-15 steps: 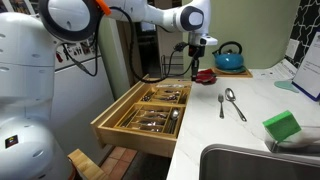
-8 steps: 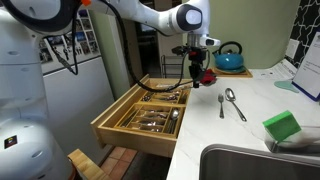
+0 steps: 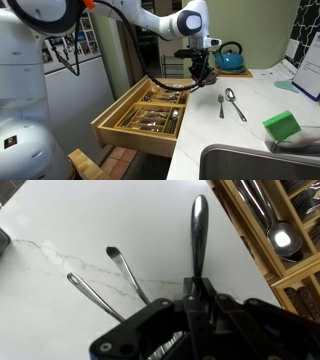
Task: Turn one fork to the left
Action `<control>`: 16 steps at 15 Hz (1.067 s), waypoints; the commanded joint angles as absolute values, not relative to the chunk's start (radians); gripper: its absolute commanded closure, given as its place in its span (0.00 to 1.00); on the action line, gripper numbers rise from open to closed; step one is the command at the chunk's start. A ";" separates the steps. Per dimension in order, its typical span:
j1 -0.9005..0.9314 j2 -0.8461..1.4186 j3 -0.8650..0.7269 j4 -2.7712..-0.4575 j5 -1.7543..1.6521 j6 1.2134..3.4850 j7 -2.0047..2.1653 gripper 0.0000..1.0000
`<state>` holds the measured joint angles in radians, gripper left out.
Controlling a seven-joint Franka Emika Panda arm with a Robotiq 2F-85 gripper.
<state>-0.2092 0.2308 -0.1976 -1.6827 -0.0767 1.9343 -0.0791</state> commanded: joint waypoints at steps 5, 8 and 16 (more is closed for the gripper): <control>-0.273 0.309 -0.145 -1.647 0.026 2.012 -0.536 0.97; -0.267 0.303 -0.148 -1.657 0.023 2.002 -0.521 0.90; -0.289 0.343 -0.141 -1.623 0.048 1.984 -0.573 0.97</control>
